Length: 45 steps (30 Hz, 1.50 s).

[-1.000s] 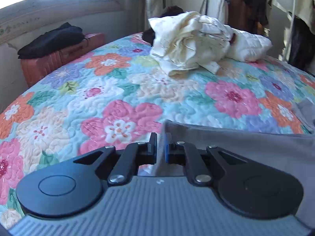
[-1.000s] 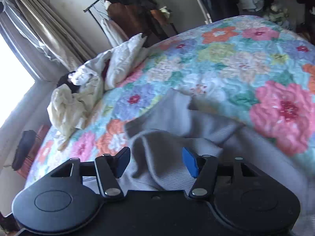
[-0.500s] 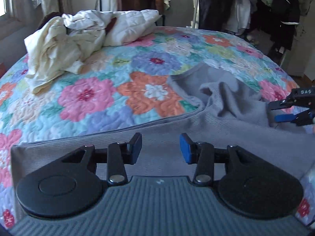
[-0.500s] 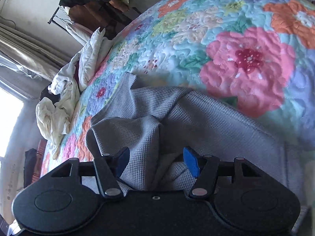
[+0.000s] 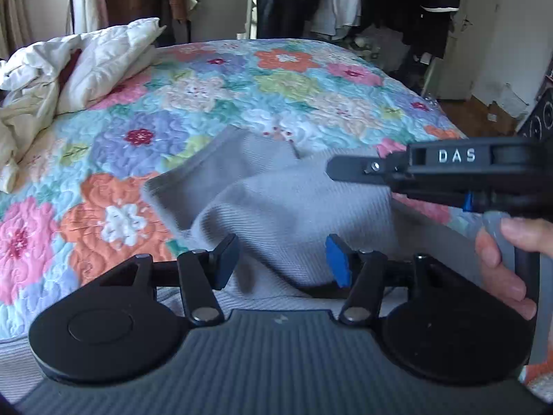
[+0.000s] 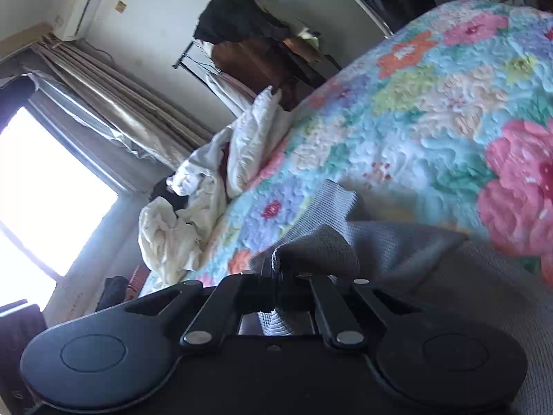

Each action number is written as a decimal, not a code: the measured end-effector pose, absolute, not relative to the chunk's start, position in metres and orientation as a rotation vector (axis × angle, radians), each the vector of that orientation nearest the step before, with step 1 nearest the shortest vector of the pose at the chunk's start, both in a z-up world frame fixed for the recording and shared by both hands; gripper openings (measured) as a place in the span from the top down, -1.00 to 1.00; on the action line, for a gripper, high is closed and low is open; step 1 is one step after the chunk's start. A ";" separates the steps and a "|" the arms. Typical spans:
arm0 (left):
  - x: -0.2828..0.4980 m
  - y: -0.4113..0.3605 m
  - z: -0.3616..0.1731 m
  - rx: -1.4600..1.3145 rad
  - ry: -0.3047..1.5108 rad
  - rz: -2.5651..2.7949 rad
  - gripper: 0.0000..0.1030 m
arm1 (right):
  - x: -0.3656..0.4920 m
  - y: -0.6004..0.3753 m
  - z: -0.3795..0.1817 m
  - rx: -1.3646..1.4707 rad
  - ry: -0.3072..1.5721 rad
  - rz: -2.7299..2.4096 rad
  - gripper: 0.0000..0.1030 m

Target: Fold clothes

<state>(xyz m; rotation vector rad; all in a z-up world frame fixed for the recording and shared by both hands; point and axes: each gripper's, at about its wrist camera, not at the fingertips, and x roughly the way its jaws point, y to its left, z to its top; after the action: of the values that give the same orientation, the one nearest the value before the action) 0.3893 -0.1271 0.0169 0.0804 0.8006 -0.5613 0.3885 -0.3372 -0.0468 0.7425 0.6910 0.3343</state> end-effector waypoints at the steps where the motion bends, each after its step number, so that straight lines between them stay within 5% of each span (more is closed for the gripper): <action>1: 0.388 -0.134 0.017 0.071 0.806 -0.579 -0.17 | 0.387 -0.338 -0.043 0.752 0.687 0.352 0.92; 4: 0.387 -0.153 0.018 0.037 0.821 -0.579 -0.52 | 0.384 -0.342 -0.033 0.781 0.675 0.404 0.92; 8: 0.393 -0.171 0.013 0.013 0.811 -0.521 -0.53 | 0.380 -0.347 -0.019 0.818 0.658 0.474 0.92; 9: 0.392 -0.171 0.012 -0.002 0.780 -0.512 -0.42 | 0.379 -0.349 -0.015 0.827 0.654 0.492 0.92; 11: 0.394 -0.166 0.009 -0.042 0.747 -0.498 0.84 | 0.375 -0.352 -0.012 0.824 0.658 0.490 0.93; 13: 0.402 -0.161 0.008 -0.087 0.777 -0.491 0.93 | 0.368 -0.356 -0.012 0.809 0.668 0.461 0.91; 17: 0.403 -0.161 0.016 -0.006 0.729 -0.451 0.94 | 0.333 -0.384 -0.005 0.762 0.637 0.347 0.77; 20: 0.409 -0.158 0.022 -0.011 0.728 -0.451 0.94 | 0.321 -0.391 -0.003 0.559 0.682 0.236 0.29; 26: 0.420 -0.159 0.035 -0.028 0.702 -0.437 0.94 | 0.333 -0.386 -0.038 0.256 0.801 0.163 -0.07; 30: 0.427 -0.162 0.038 -0.047 0.694 -0.440 0.94 | 0.352 -0.377 -0.064 0.138 0.865 0.161 -0.01; 32: 0.429 -0.162 0.040 -0.068 0.677 -0.444 0.94 | 0.358 -0.374 -0.070 0.115 0.872 0.164 0.85; 39: 0.442 -0.158 0.030 -0.160 0.579 -0.338 0.86 | 0.361 -0.383 -0.072 0.135 0.873 0.106 0.86; 45: 0.472 -0.164 -0.008 -0.087 0.722 -0.222 0.19 | 0.360 -0.396 -0.073 0.157 0.880 0.035 0.87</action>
<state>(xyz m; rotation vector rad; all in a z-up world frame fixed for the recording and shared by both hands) 0.4721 -0.1642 -0.0079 -0.0870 0.7216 -0.2224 0.3600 -0.3957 -0.0733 0.1571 0.8801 0.0350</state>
